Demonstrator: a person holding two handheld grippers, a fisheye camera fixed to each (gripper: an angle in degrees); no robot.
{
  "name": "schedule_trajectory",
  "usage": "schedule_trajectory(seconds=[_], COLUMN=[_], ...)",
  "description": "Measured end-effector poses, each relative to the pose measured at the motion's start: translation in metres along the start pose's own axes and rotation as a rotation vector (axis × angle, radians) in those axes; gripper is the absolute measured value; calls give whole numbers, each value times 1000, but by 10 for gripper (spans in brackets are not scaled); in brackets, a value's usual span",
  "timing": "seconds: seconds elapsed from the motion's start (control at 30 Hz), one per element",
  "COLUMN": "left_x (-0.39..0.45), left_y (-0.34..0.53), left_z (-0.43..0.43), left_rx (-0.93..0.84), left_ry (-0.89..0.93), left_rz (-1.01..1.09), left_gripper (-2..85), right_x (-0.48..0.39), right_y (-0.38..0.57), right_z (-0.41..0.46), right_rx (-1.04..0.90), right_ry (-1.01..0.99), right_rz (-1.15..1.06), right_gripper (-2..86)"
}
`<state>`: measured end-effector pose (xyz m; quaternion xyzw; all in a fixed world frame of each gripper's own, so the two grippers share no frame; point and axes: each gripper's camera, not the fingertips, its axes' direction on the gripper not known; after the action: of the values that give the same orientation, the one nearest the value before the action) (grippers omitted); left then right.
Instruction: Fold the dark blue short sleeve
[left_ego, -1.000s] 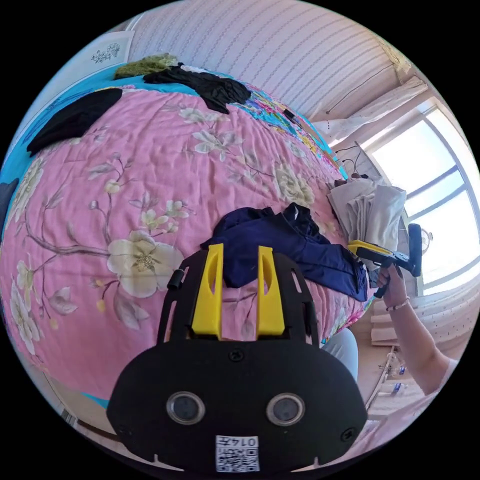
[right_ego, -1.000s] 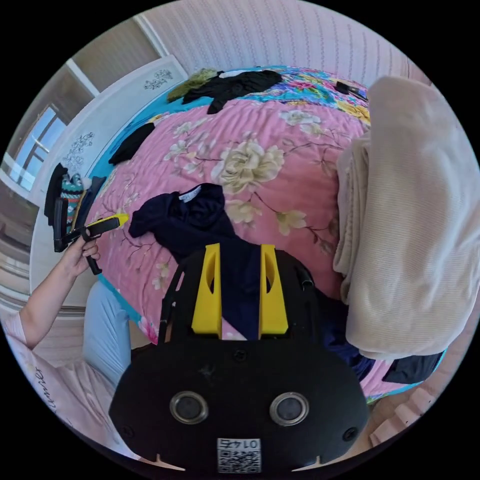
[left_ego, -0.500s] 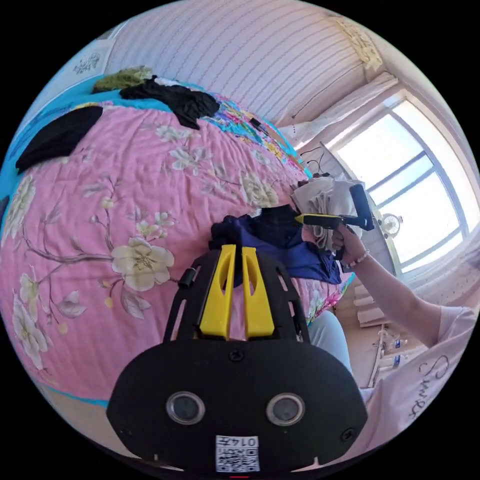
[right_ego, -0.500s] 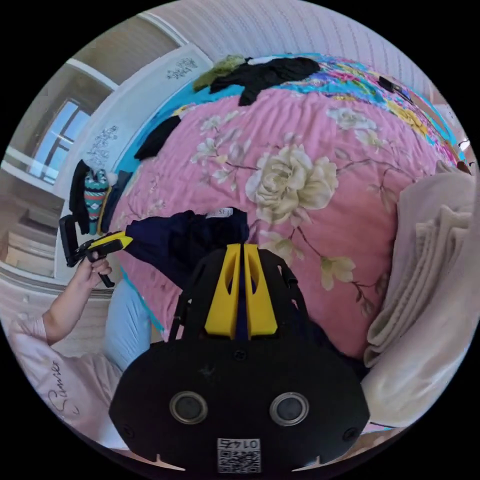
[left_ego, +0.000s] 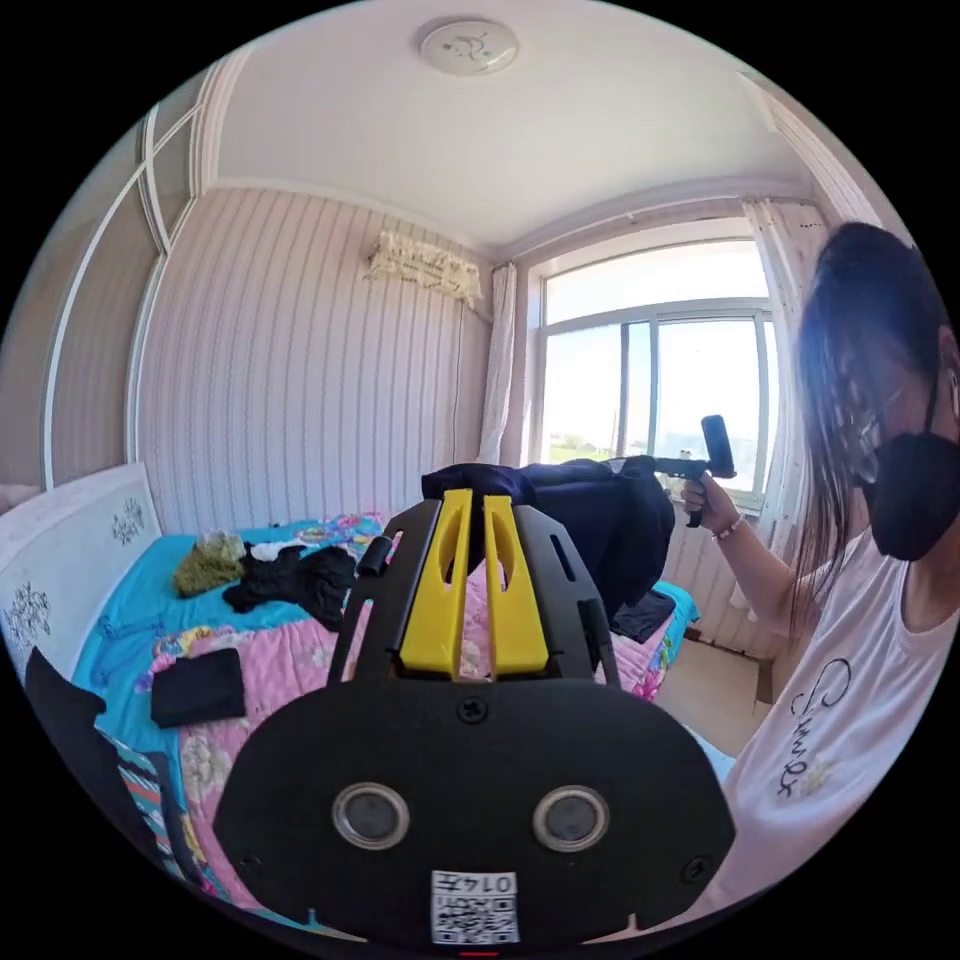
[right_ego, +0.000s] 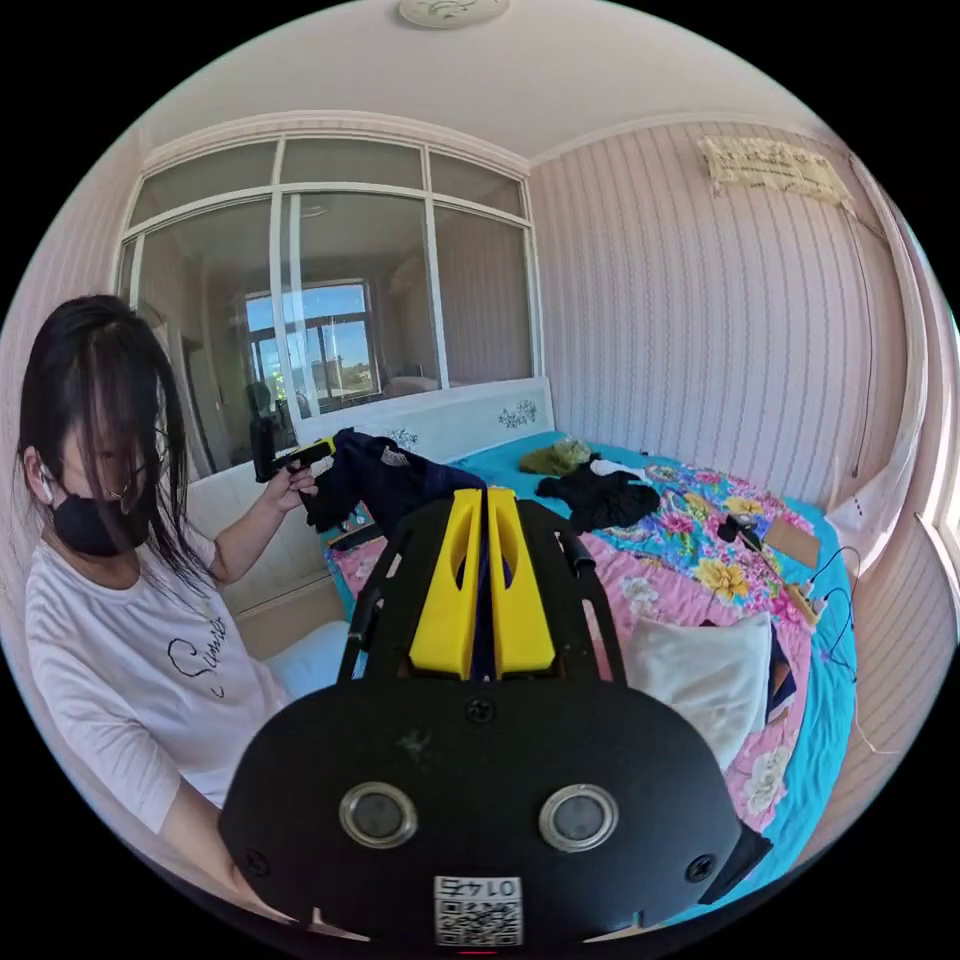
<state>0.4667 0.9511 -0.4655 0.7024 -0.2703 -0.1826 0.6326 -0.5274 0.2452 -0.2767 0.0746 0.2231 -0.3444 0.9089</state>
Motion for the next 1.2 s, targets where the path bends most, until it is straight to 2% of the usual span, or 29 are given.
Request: schedule_trajectory(seconds=[0.07, 0.17, 0.3, 0.43, 0.53, 0.7, 0.87, 1.03, 1.2], left_x=[13, 23, -7, -52, -115, -239, -327, -341, -271], left_y=[-26, -58, -89, -90, -68, 26, 133, 223, 312], left_z=[-29, -65, -61, -16, 39, 150, 184, 133, 48], left_rx=[61, 110, 32, -118, -270, -495, -649, -764, -957], left_ry=[-26, -160, -236, -370, -424, -485, -573, -521, -296], left_rz=[35, 105, 94, 90, 8, -188, -467, -534, -530], left_gripper=[-6, -6, -6, -6, -5, 8, 26, 42, 67], right_x=[-28, -48, -48, -25, 23, 114, 171, 165, 102], right_y=[-17, -33, -57, -85, -96, -82, -13, 84, 214], right_z=[-33, -57, -49, 30, 111, 274, 435, 490, 462], right_rx=[47, 120, 102, -81, -230, -455, -542, -659, -720], right_ry=[-11, -35, -86, 33, 48, 88, 204, 182, -27], right_rz=[-64, -85, -102, -86, 8, 185, 381, 367, 412], right_gripper=[1, 0, -1, -1, -1, 3, 23, 63, 61])
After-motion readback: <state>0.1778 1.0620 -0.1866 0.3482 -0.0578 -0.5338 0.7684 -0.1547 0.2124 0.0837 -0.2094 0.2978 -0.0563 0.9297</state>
